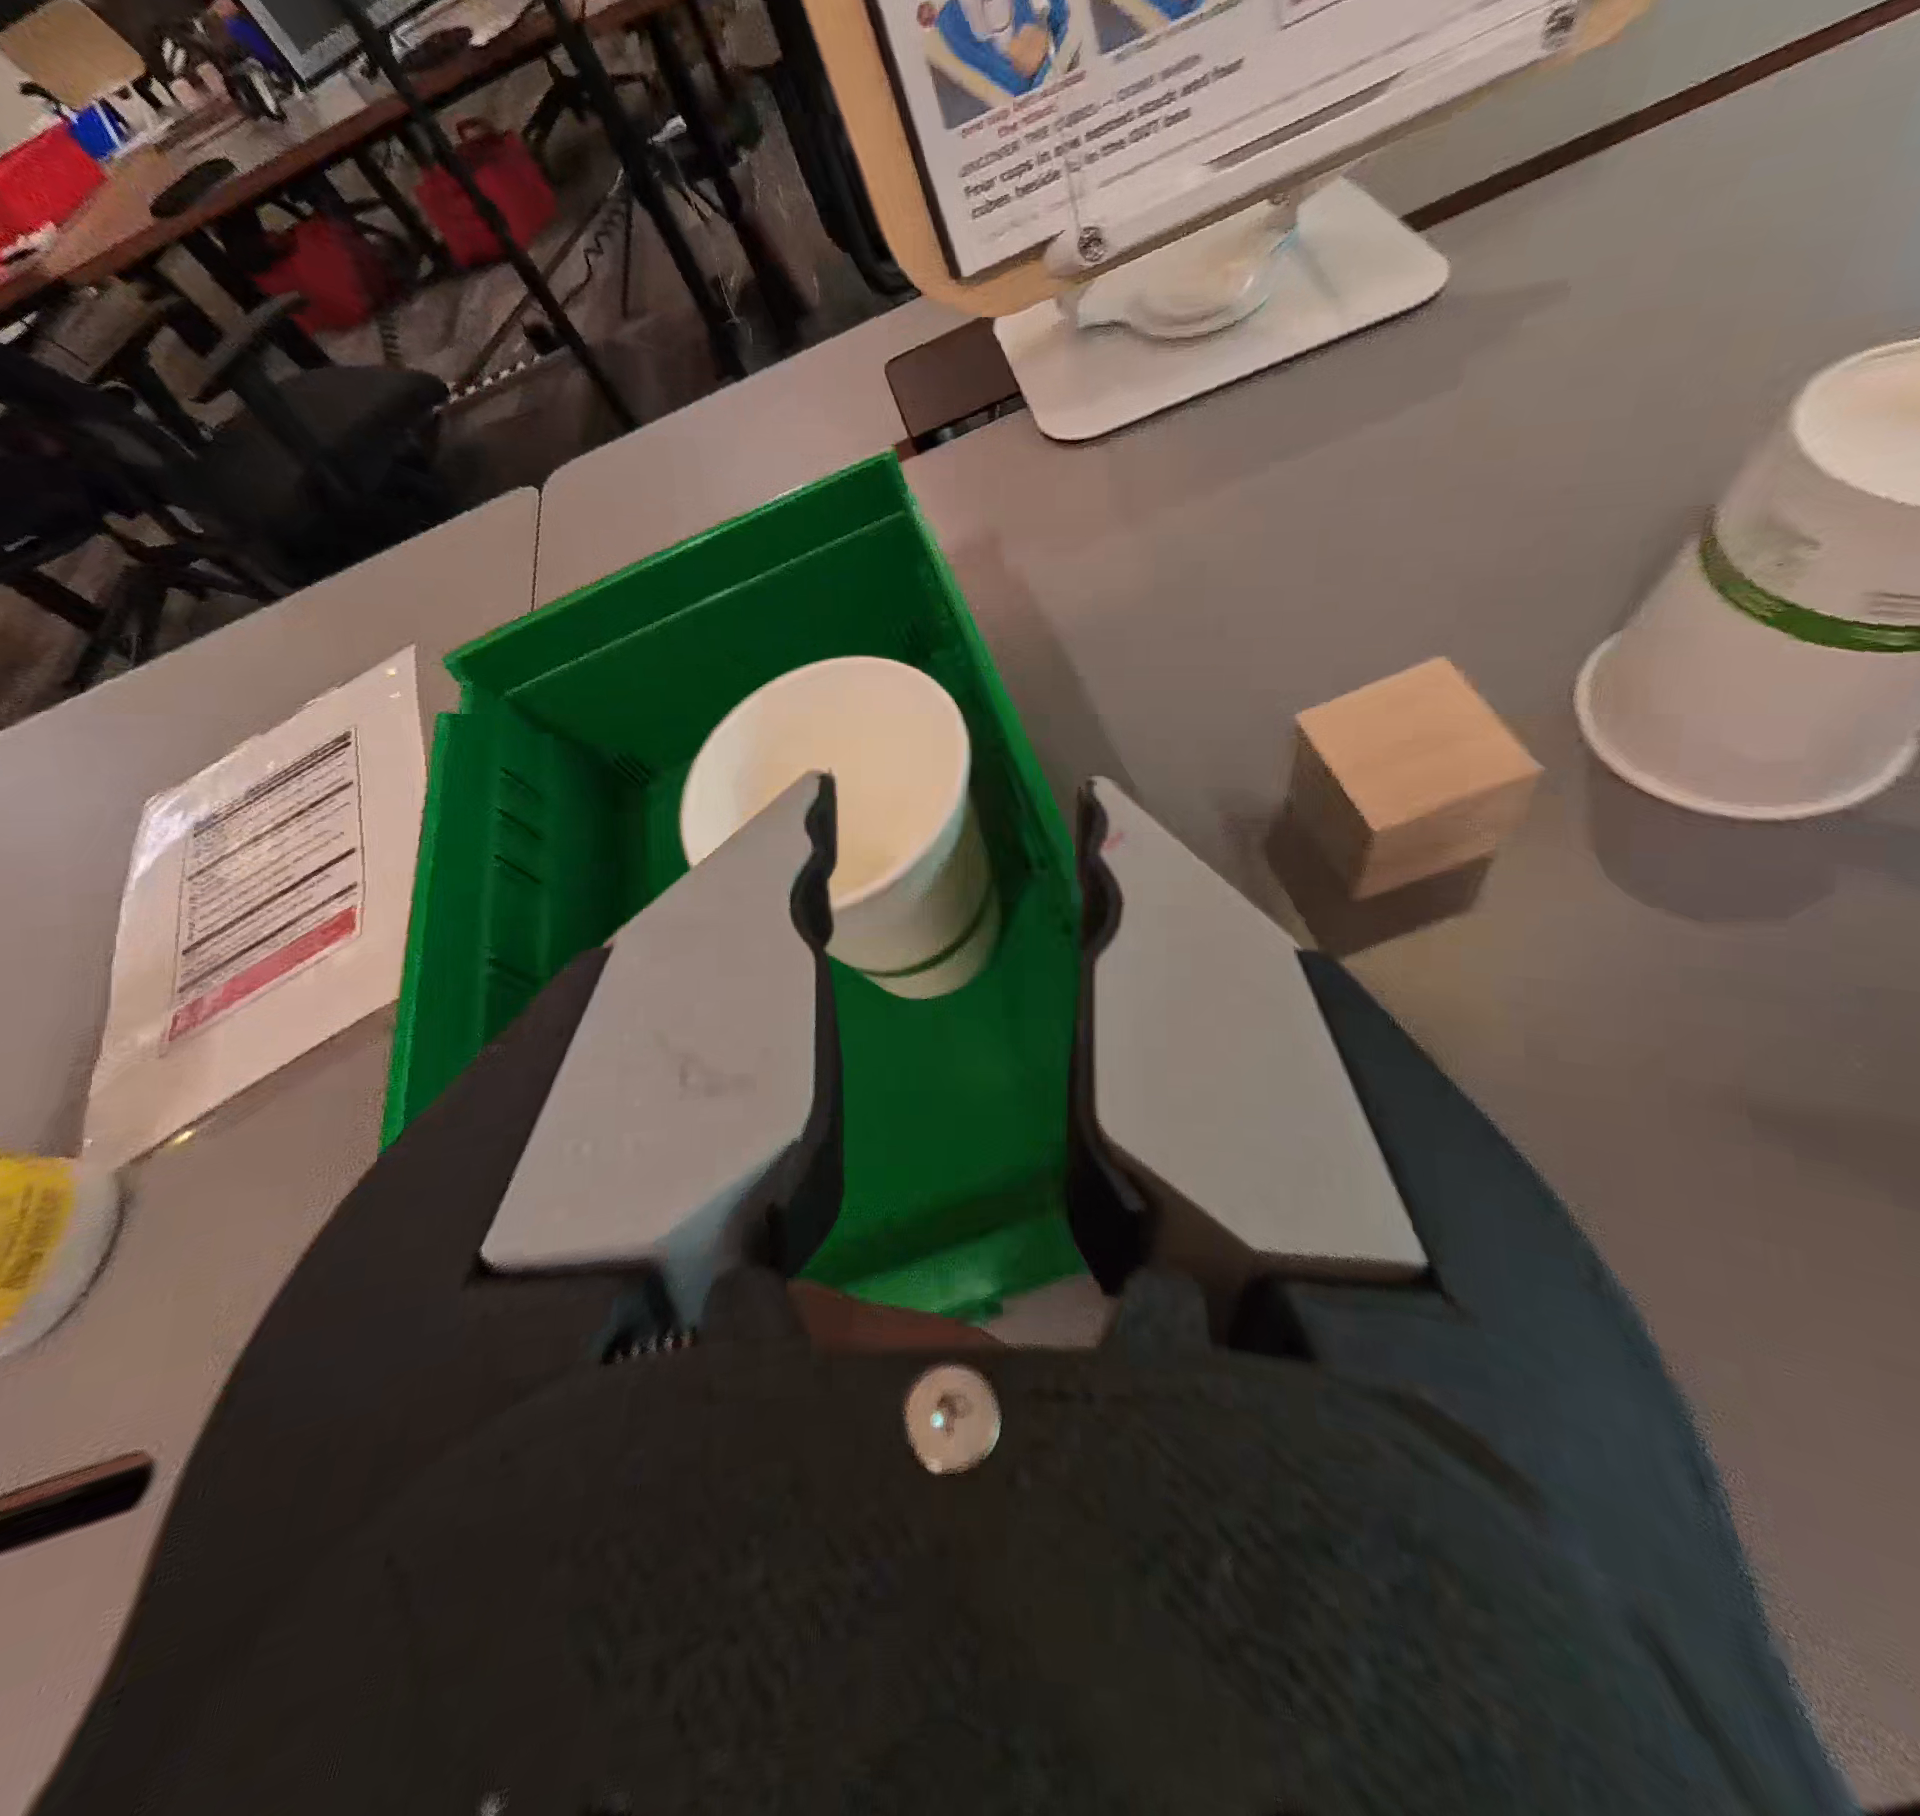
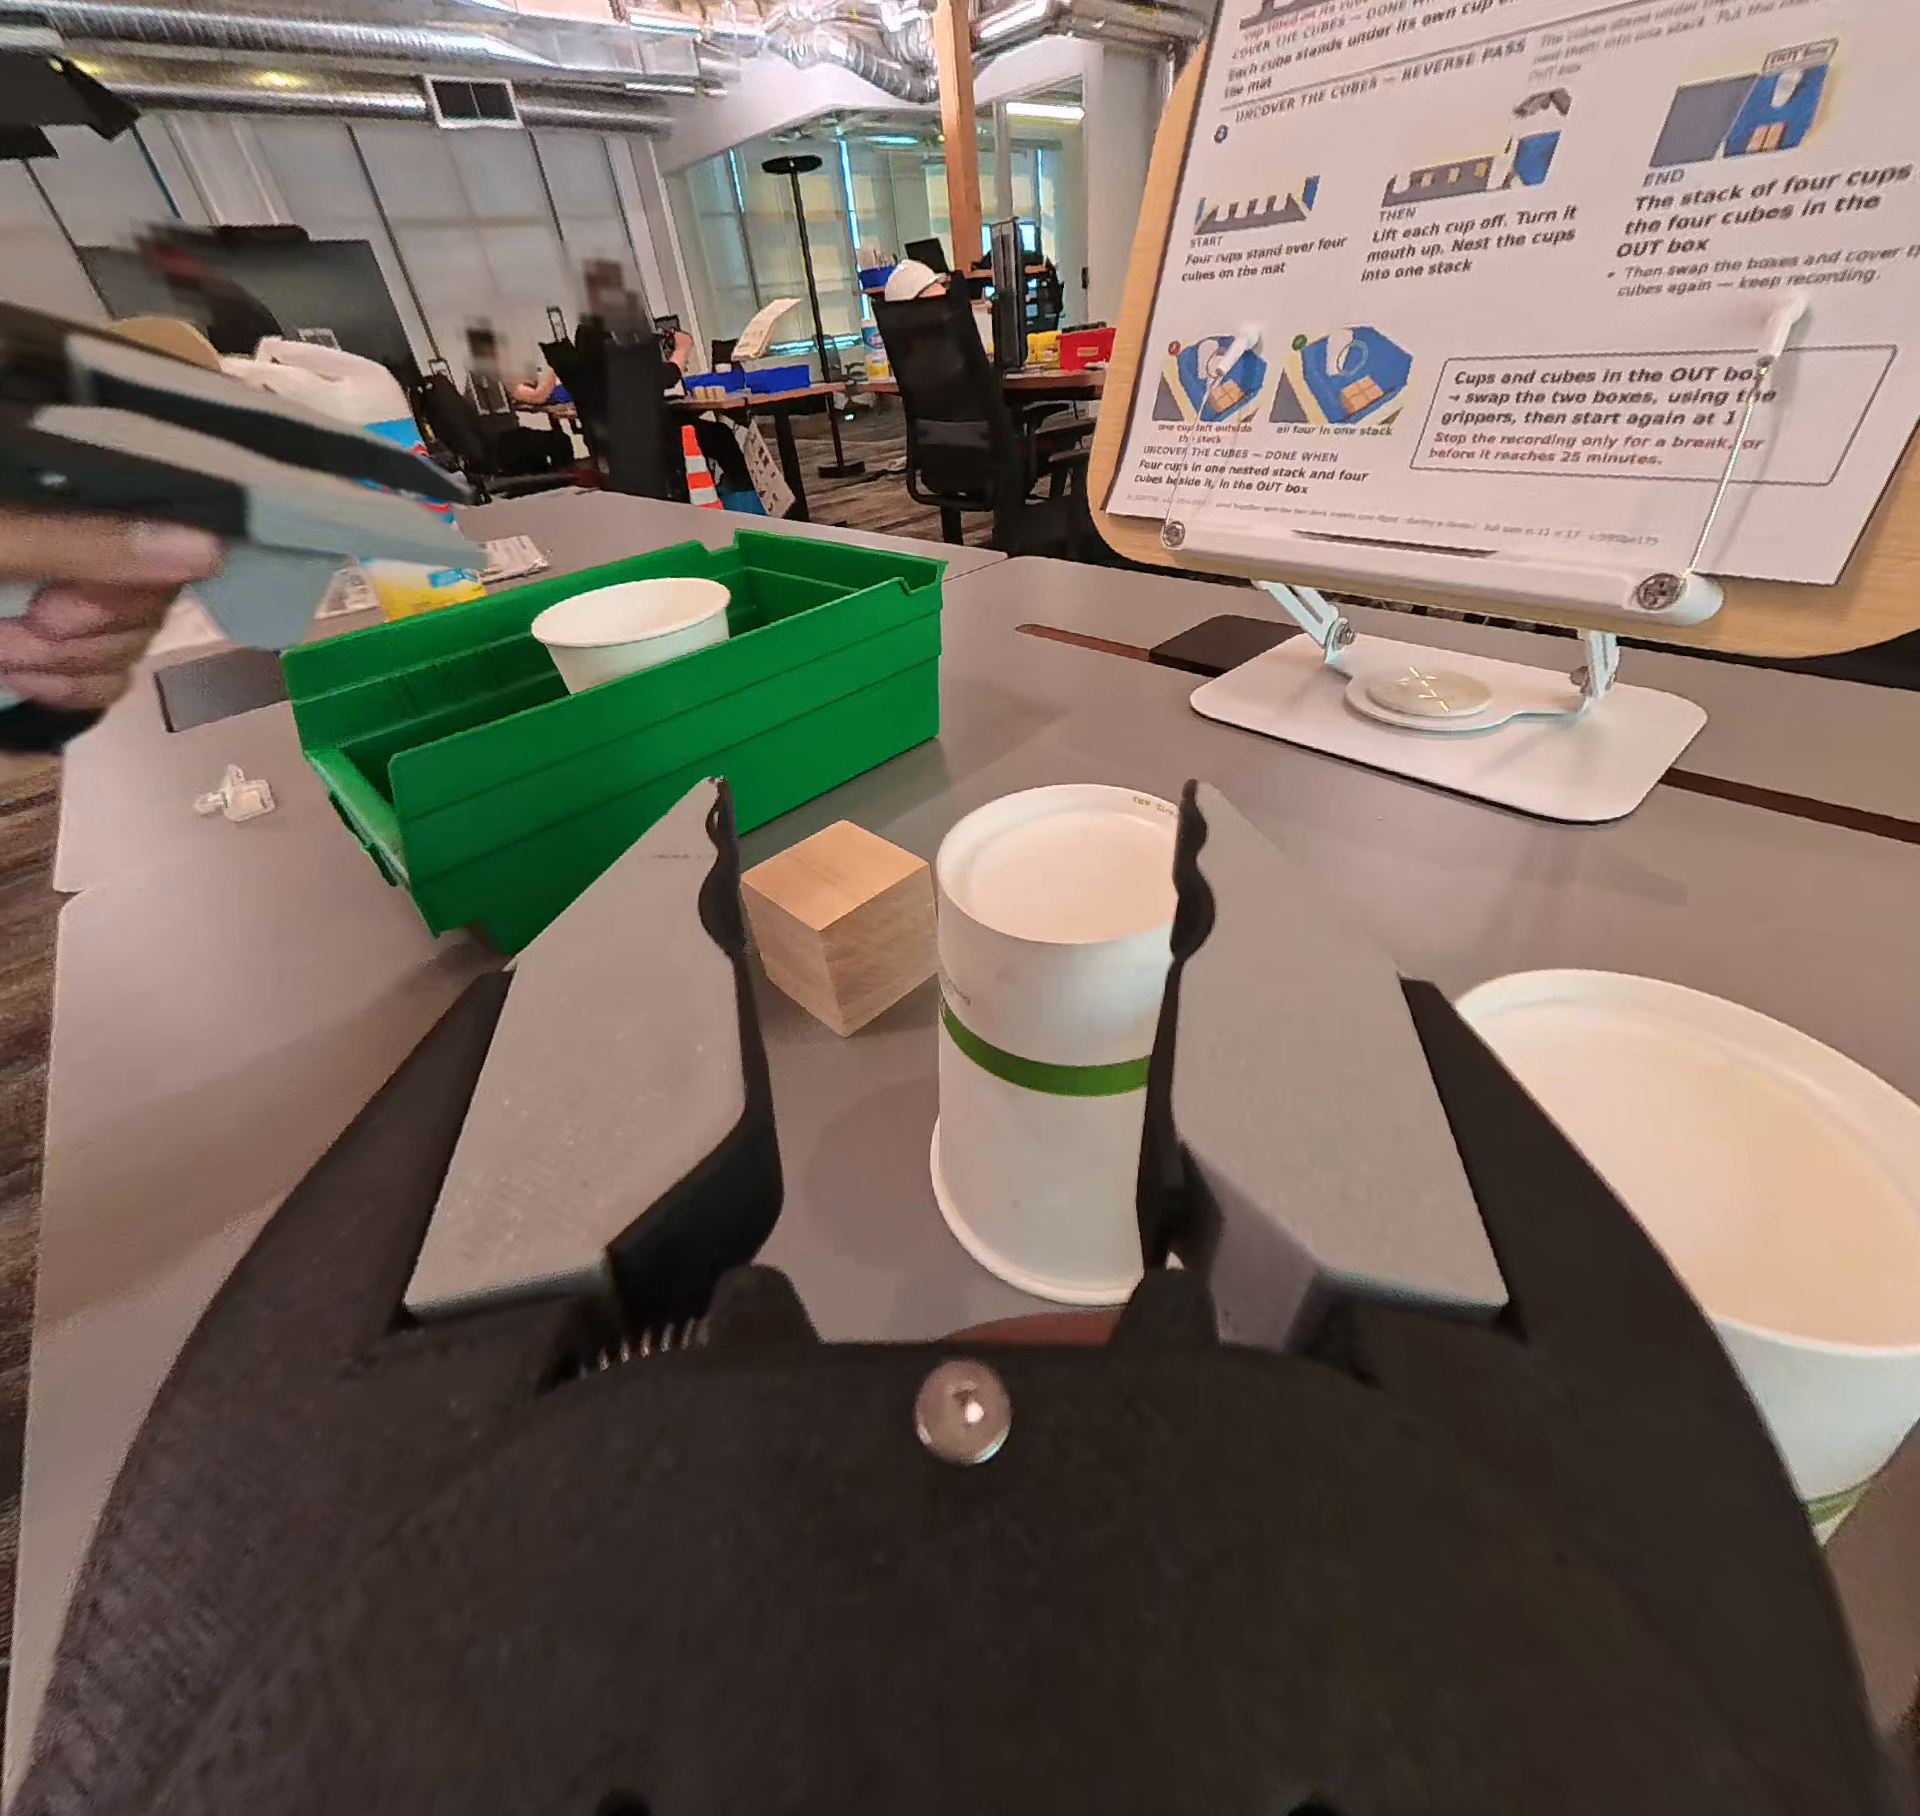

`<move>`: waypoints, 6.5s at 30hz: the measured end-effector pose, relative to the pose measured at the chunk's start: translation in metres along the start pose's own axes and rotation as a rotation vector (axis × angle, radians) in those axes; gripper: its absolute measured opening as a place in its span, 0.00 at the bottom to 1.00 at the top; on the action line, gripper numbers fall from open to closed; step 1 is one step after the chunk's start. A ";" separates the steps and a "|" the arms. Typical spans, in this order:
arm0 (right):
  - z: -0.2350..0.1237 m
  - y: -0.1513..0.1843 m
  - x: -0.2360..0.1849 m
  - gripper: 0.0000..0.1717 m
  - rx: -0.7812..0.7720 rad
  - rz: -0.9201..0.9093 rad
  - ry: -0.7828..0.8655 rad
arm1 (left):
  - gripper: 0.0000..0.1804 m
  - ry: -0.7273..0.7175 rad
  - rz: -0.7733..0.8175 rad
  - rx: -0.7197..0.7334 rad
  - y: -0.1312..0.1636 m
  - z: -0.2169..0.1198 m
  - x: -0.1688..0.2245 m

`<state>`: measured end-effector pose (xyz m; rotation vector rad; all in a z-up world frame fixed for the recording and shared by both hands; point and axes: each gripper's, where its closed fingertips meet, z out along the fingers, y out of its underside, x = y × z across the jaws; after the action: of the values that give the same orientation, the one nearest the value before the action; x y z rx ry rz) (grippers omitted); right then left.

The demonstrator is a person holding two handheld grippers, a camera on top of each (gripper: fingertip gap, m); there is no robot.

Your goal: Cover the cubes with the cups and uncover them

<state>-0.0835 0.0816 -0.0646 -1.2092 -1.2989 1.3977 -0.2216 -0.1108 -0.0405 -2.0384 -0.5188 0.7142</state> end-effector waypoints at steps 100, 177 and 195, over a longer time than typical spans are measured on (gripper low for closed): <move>-0.024 -0.032 -0.058 0.38 0.069 0.440 -0.607 | 0.55 0.341 -0.401 -0.187 0.059 0.126 0.159; -0.009 0.003 -0.061 0.35 -0.016 0.055 -0.436 | 0.00 0.269 -0.178 0.665 -0.025 0.005 0.199; -0.104 0.007 0.022 0.28 -0.044 -0.322 -0.383 | 0.00 0.314 -0.115 0.607 -0.022 0.011 0.213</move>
<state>0.0157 0.1202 -0.0724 -0.7336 -1.7098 1.4066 -0.0720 0.0350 -0.0881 -1.4948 -0.1973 0.4033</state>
